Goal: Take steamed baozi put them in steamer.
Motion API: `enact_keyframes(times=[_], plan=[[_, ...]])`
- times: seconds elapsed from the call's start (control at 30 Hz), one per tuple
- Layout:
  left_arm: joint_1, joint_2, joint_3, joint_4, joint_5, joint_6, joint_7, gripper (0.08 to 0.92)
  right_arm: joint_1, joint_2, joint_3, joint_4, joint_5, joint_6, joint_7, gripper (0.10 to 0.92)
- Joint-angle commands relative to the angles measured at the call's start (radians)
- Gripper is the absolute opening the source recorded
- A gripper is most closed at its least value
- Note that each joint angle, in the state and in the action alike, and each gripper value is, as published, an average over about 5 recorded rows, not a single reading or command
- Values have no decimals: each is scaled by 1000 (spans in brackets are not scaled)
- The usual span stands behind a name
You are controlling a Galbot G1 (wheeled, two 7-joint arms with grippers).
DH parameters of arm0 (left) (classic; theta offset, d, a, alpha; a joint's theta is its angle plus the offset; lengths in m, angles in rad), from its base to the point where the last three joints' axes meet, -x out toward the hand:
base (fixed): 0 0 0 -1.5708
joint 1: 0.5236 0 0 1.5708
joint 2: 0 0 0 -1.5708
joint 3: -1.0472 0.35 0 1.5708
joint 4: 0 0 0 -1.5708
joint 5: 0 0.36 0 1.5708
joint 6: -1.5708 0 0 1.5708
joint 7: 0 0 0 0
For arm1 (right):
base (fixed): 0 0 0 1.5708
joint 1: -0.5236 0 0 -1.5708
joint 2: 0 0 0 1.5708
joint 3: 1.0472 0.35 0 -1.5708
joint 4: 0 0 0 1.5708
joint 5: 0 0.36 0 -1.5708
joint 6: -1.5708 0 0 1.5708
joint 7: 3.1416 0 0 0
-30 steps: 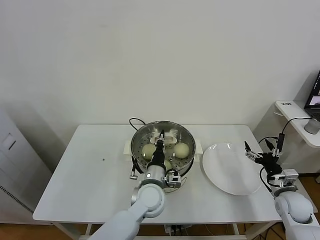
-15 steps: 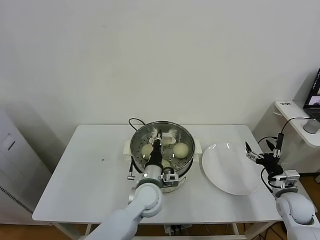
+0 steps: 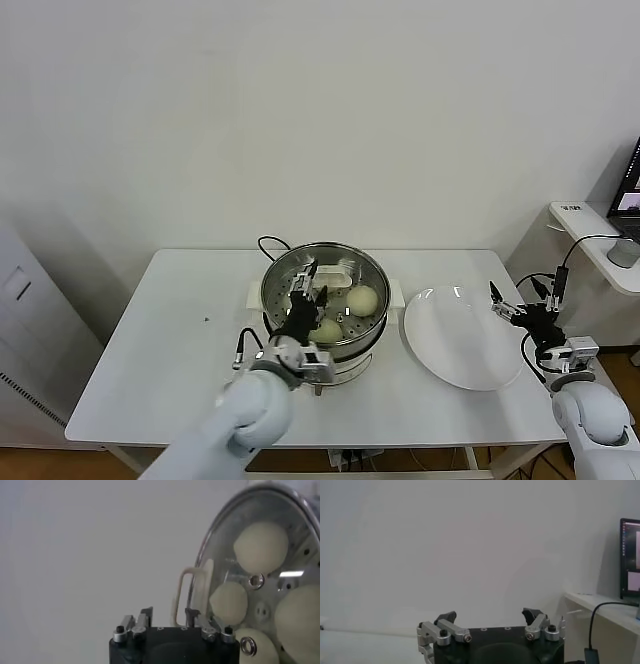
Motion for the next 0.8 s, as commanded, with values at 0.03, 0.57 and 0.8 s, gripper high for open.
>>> enact_keyframes(times=[0.03,0.57,0.8], plan=[[110,42,-385,-233,-1110,-170,-122,688,6,15,-30,3,28,-6,33,823],[295,68,-826,16,-1391,-191,-343,823,-6,71,-29,20,55,6,66,823],[324,78,-787,98,-1371,-198,-336,823,-12,65,-27,32,56,-24,54,823]])
